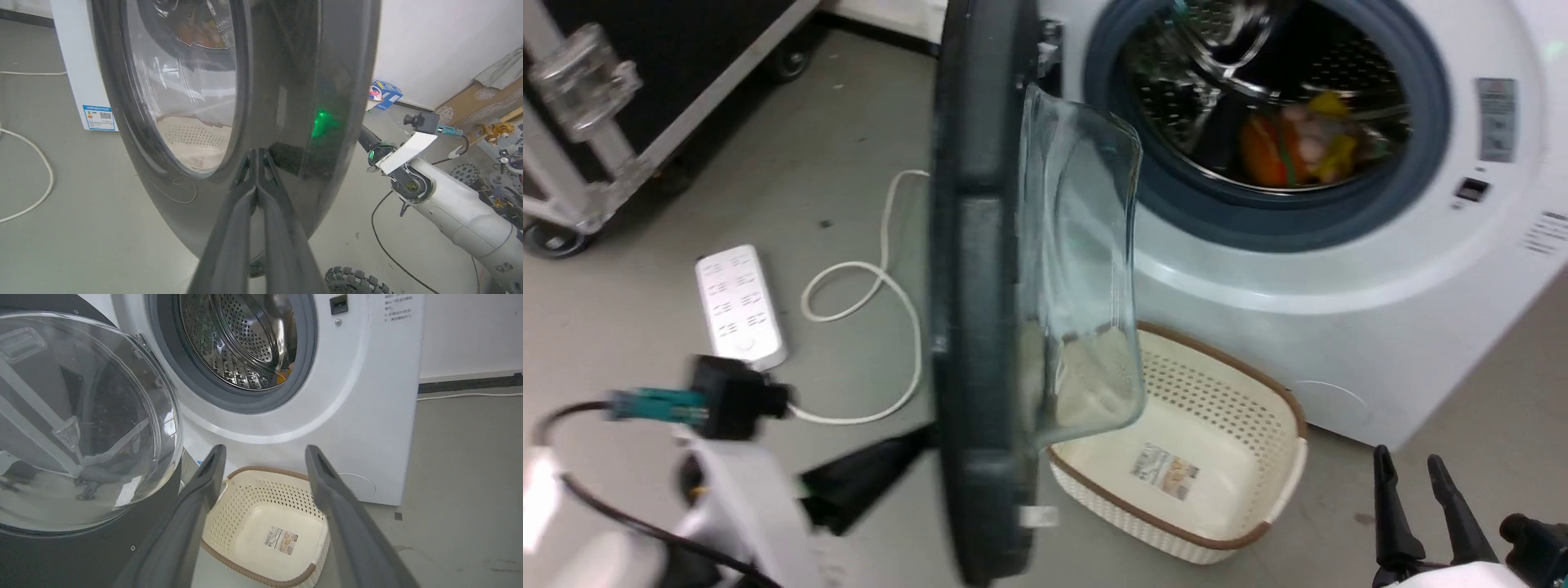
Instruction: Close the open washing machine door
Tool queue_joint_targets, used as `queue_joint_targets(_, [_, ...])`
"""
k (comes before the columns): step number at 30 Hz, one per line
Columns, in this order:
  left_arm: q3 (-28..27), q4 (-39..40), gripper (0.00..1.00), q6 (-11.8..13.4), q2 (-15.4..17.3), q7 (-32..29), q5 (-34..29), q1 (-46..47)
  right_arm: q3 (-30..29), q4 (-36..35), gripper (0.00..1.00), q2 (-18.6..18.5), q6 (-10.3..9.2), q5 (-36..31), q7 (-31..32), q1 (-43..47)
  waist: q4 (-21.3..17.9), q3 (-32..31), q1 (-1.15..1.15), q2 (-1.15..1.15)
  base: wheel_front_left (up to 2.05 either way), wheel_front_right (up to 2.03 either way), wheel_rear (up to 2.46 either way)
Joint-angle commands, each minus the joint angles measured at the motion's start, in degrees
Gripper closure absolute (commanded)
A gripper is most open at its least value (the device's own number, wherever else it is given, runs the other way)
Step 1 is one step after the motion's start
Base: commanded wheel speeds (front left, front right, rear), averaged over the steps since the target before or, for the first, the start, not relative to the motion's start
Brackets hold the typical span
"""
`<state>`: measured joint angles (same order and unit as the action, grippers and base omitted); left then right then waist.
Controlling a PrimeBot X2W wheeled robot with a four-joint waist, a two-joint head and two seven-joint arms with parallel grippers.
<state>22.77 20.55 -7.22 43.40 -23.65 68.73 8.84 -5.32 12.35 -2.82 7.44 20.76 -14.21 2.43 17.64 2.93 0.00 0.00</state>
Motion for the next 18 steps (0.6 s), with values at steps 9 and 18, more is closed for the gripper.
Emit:
queue_joint_targets(9, [10.1,-7.6,1.0,-0.3,-10.1,5.8,-4.8,9.6,-1.8,-0.6,0.0,-0.1,0.05,0.1,-0.6,0.0,-9.9,0.8,0.0,0.0,0.0,0.0,0.0])
queue_joint_targets(18, [15.6,-20.6,1.0,-0.3,-17.6,11.1,-9.5,19.1,-1.4,-1.0,0.0,-0.1,0.05,1.0,-0.8,-1.1,-20.3,3.0,0.0,0.0,0.0,0.0,0.0])
